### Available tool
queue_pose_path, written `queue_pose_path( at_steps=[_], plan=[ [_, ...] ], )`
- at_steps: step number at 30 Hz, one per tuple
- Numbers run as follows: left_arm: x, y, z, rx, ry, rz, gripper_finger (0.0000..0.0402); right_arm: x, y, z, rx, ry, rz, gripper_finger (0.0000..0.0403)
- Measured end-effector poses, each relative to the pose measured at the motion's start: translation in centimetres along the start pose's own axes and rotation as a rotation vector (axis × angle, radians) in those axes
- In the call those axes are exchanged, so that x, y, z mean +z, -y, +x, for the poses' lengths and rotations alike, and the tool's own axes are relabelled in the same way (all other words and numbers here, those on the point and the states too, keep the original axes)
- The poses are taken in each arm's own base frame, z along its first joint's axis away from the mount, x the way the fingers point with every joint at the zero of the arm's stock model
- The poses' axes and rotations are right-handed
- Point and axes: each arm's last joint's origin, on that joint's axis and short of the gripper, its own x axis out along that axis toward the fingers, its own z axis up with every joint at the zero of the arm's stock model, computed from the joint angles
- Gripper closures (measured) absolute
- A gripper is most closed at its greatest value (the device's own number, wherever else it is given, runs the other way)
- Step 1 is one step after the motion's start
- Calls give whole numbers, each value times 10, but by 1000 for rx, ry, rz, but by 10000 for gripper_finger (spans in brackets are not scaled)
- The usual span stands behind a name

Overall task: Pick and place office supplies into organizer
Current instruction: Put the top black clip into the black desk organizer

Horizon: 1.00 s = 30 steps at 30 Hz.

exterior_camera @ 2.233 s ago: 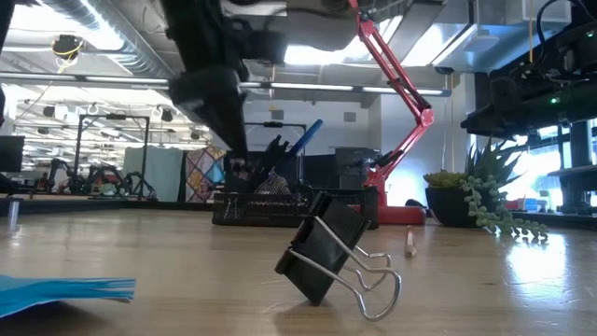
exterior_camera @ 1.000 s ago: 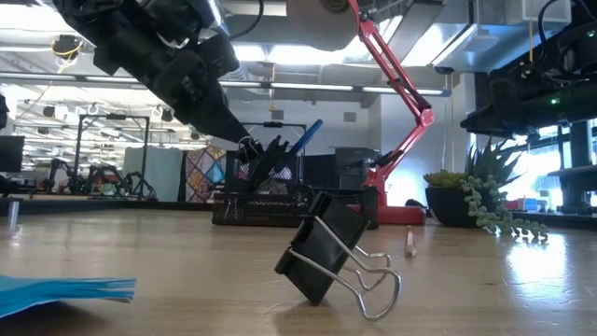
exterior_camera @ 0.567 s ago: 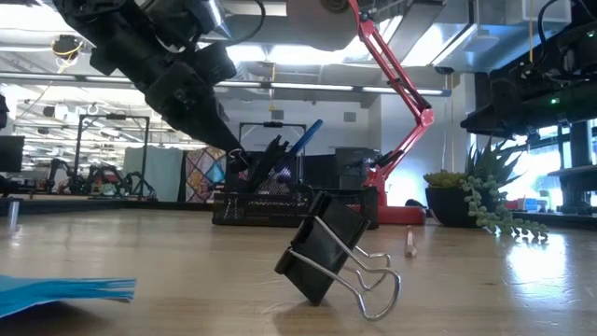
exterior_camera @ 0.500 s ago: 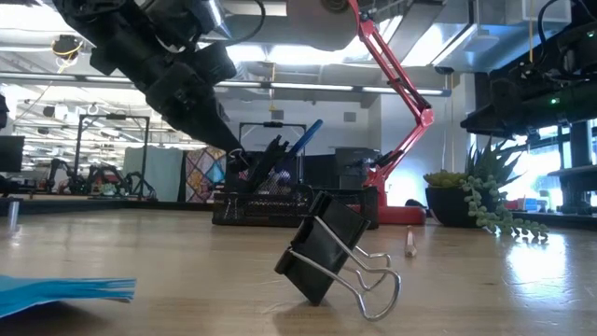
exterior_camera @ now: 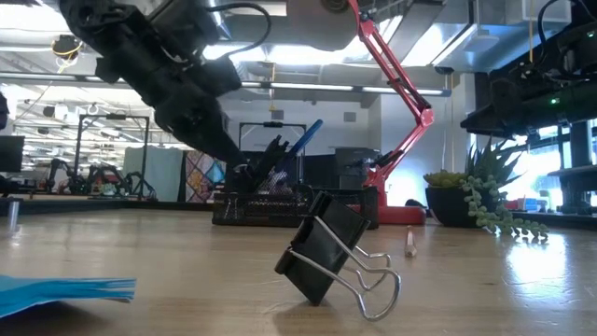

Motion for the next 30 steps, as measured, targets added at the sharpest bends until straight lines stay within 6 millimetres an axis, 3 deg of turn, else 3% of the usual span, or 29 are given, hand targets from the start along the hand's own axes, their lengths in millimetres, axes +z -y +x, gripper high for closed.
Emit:
queue_pose_path(
  at_steps=[14,30],
  plan=[
    [-12,-8,22,18,-48,-65,398,0,0,0,-1,0,1,258],
    [-11,-8,22,29,-47,-65,371,0,0,0,0,0,0,258]
  ],
)
